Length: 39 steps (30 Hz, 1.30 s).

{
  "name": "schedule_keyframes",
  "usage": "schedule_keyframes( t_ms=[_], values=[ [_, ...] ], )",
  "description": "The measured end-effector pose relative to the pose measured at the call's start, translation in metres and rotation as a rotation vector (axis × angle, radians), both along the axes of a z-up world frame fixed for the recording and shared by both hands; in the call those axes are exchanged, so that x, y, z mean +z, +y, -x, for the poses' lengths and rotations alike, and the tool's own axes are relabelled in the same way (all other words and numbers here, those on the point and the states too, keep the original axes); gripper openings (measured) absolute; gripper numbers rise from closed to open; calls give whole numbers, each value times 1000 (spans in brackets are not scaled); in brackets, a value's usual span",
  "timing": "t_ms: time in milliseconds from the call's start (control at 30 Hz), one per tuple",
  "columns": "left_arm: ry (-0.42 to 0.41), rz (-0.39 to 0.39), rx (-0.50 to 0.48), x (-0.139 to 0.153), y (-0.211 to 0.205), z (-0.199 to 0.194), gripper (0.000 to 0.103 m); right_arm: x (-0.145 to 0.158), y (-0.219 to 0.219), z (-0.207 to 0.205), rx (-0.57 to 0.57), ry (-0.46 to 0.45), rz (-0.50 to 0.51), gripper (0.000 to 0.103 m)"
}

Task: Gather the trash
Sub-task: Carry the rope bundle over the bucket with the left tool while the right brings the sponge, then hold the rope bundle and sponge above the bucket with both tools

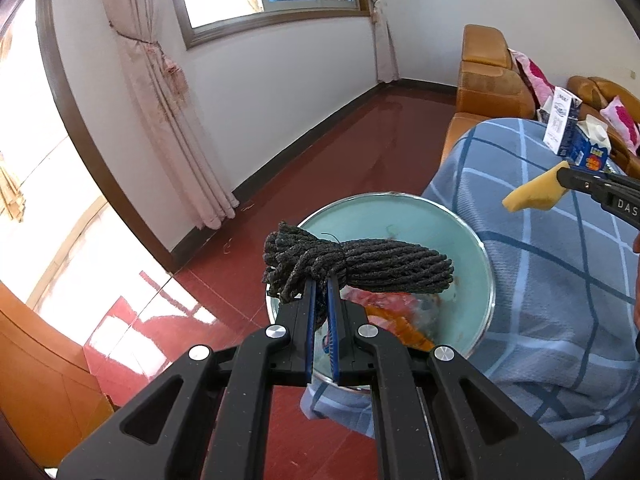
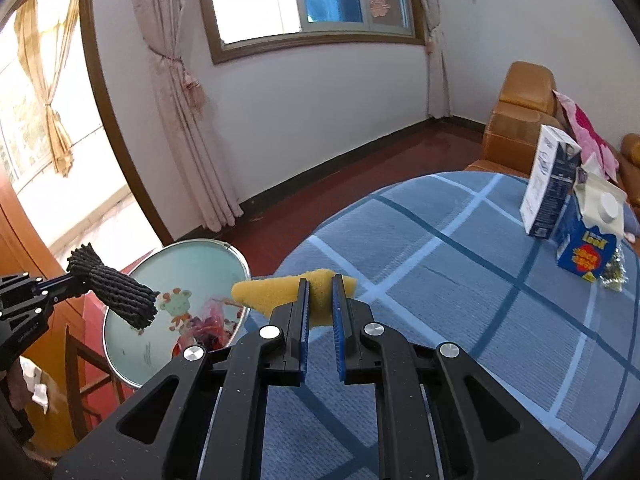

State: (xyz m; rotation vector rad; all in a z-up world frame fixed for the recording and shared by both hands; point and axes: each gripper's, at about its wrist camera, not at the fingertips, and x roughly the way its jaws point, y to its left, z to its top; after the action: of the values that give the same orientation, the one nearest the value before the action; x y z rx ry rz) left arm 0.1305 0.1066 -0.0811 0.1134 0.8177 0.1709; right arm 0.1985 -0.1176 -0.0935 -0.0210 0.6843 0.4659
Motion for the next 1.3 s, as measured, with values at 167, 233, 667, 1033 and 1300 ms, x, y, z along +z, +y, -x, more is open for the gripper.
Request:
schedule_keyframes(
  t_ms=[167, 233, 667, 1033, 1300],
  values=[
    [3, -5, 19, -2, 7, 1, 5, -1, 15, 2, 30, -10, 26, 11],
    [3, -5, 23, -2, 9, 1, 5, -1, 20, 2, 42, -11, 33, 11],
    [0, -3, 65, -2, 21, 4, 5, 0, 45, 2, 88, -15, 58, 11],
    [1, 9, 88, -5, 29, 4, 5, -4, 58, 2, 115, -12, 74, 11],
    [-6, 18, 88, -4, 29, 5, 5, -5, 63, 4, 123, -11, 81, 11]
  ],
)
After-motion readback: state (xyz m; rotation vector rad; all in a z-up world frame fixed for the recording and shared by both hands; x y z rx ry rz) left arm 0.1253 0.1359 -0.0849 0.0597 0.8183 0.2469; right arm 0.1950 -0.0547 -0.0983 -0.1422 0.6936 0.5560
